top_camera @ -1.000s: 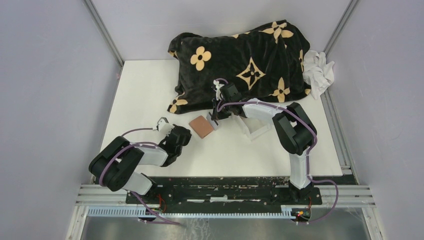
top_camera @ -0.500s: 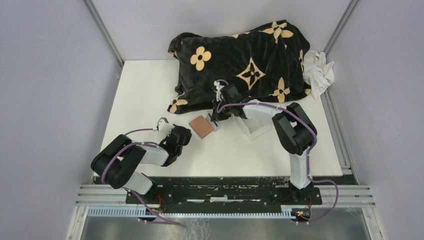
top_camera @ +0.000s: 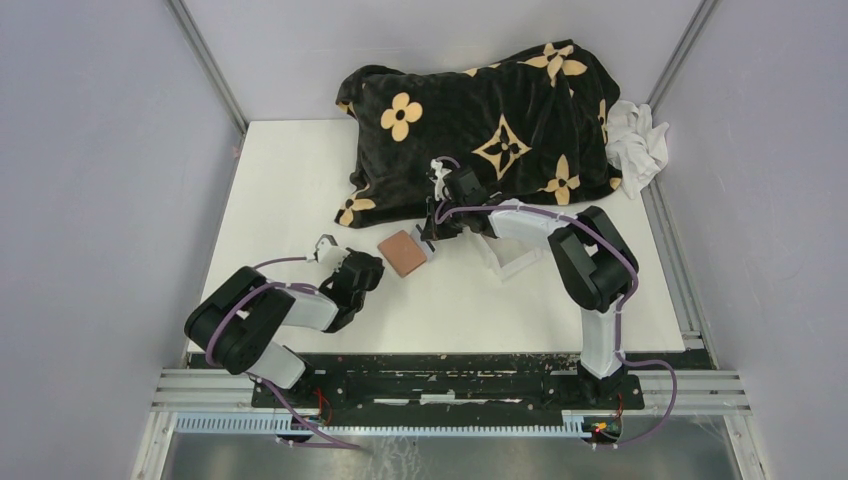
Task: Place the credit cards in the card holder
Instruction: Open the card holder at the center of the board.
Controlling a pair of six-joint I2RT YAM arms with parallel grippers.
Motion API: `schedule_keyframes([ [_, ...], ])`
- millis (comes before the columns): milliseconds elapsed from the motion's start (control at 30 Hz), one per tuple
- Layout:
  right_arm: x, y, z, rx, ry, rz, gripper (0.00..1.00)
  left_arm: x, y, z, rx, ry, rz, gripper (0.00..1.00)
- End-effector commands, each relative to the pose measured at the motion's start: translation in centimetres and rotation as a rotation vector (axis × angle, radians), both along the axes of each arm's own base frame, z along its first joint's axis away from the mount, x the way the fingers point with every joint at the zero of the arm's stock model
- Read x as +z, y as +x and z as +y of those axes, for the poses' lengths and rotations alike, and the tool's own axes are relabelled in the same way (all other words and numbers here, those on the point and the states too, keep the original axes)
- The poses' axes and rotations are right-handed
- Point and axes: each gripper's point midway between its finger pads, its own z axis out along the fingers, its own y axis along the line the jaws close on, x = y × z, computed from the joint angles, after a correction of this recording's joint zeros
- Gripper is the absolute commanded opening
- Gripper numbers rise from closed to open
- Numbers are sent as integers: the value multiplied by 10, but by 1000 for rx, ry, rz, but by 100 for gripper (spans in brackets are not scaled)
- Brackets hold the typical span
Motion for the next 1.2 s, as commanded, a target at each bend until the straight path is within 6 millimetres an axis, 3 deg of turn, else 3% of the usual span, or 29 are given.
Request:
schedule_keyframes([
  [0,39,9,8,-5,83,-77,1,-26,-16,11,6,48,91,15],
  [1167,1,11,7,-18,68,-18,1,-30,-18,11,3,45,100,15],
])
